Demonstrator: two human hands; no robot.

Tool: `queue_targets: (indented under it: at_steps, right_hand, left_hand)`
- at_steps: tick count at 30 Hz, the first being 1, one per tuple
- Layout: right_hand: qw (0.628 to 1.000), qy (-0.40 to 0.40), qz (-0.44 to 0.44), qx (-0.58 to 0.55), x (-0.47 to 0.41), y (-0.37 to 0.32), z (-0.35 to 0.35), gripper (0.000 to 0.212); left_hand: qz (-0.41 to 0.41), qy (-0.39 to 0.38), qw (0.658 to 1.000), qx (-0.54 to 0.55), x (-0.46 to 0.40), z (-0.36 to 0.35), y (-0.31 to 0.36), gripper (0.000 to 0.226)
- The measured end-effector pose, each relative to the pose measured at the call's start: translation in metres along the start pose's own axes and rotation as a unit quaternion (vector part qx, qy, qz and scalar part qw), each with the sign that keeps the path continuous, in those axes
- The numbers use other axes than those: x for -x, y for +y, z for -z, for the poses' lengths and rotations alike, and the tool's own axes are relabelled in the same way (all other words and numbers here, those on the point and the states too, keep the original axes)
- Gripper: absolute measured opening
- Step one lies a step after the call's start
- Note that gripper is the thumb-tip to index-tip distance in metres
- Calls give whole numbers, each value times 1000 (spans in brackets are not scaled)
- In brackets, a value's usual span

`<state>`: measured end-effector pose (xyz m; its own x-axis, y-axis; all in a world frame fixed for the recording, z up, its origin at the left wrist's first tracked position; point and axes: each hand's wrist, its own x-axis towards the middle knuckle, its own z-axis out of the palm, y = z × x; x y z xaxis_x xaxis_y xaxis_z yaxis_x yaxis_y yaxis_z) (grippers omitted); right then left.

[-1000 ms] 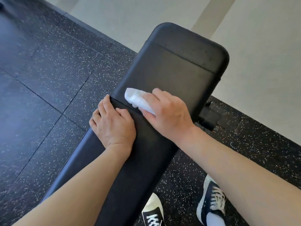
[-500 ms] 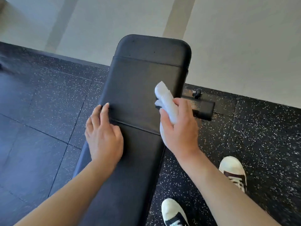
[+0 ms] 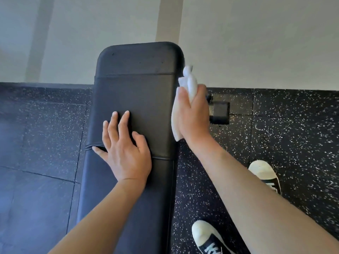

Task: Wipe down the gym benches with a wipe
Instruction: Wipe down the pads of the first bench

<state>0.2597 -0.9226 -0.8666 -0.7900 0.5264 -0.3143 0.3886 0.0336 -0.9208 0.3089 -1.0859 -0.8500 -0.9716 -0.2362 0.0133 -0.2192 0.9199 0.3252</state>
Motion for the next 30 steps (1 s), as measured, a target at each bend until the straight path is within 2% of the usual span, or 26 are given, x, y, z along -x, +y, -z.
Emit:
queue_targets:
  at_steps: [4,8,14,16,19,21,24,30]
  right_hand:
    - [999,23,5,37,-33,-18,-8,21]
    - [999,-42,20,5,32,2,6,10]
    - [994,-98,28,36,102,36,26,26]
    - [993,-97,52,47,91,34,26,29]
    - [984,-87,138,70,51,21,21,27]
    - [956,-95,221,170,21,6,14,31]
    - [879,-130,347,299,-4,-21,-5,30]
    - [765,-229,492,347,-26,-50,-14,13]
  left_hand:
    - [7,-14,1000,-8,-1,2,6,61]
    - [13,-19,1000,-14,-2,4,8,61]
    - [10,-15,999,-29,-4,0,3,61]
    - [8,-18,999,-32,-3,0,3,62]
    - [11,-21,999,-33,-3,1,3,63]
    - [14,-25,999,-40,-4,1,3,64]
    - [17,-40,998,-48,-3,4,3,65]
    - [23,-42,998,-51,-5,6,6,59]
